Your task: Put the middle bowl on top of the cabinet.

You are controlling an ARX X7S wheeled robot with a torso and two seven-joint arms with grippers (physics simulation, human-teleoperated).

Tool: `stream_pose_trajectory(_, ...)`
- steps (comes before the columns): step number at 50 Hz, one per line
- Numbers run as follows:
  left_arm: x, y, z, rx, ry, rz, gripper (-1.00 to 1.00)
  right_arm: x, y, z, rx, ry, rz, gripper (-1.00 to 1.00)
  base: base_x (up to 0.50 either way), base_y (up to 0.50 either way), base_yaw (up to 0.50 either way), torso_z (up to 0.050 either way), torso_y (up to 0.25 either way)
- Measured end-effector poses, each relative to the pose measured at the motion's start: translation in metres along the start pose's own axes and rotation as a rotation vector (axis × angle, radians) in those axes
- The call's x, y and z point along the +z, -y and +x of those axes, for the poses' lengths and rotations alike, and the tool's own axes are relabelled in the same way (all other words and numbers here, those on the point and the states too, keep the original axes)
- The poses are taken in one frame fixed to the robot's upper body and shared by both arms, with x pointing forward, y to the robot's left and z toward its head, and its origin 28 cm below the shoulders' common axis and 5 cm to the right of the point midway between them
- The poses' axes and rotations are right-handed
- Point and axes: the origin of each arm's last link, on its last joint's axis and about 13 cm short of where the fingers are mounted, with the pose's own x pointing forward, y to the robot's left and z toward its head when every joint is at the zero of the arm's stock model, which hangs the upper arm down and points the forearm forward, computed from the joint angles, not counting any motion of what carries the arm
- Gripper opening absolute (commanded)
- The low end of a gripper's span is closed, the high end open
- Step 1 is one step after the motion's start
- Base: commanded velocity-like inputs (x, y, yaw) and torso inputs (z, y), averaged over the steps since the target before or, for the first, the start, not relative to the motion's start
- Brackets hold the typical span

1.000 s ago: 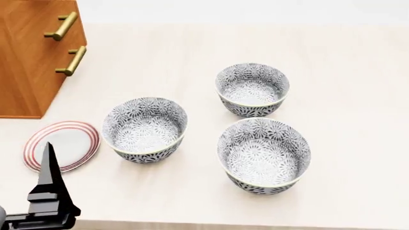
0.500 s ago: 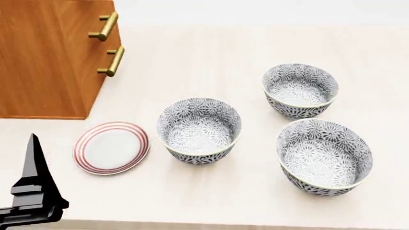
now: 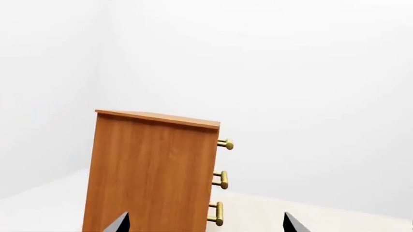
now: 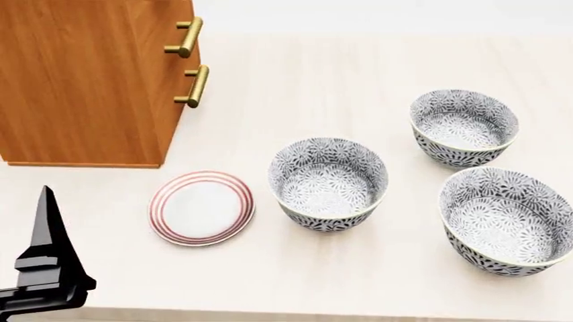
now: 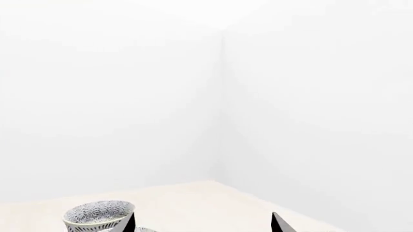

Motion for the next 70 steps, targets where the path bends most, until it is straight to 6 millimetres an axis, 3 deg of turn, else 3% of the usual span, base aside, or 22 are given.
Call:
stream_pose_trajectory(24, 0.0000, 0.0003, -0.0010, -0.007, -0.007, -0.006, 1.00, 0.0020, 0.0006, -0.0007, -0.021, 0.000, 0.007, 1.00, 0.39, -0.05, 0.00, 0.000, 0.000)
stream_pose_trajectory(38, 0.0025, -0.0004, -0.0012, -0.002, -0.008, -0.019, 1.00, 0.0031, 0.0004, -0.0009, -0.023, -0.002, -0.025, 1.00, 0.02, 0.00, 0.00, 0.000, 0.000)
stream_pose_trajectory(56, 0.0030, -0.0001, -0.0018, -0.003, -0.017, -0.028, 1.00, 0.0043, 0.0010, -0.0012, -0.022, -0.001, -0.040, 1.00, 0.50, 0.03, 0.00, 0.000, 0.000)
stream_pose_trajectory(70, -0.0036, 0.0015, -0.0064, 0.018, -0.121, -0.066, 1.00, 0.0046, -0.0006, -0.0010, -0.031, 0.010, -0.040, 1.00, 0.02, 0.00, 0.00, 0.000, 0.001)
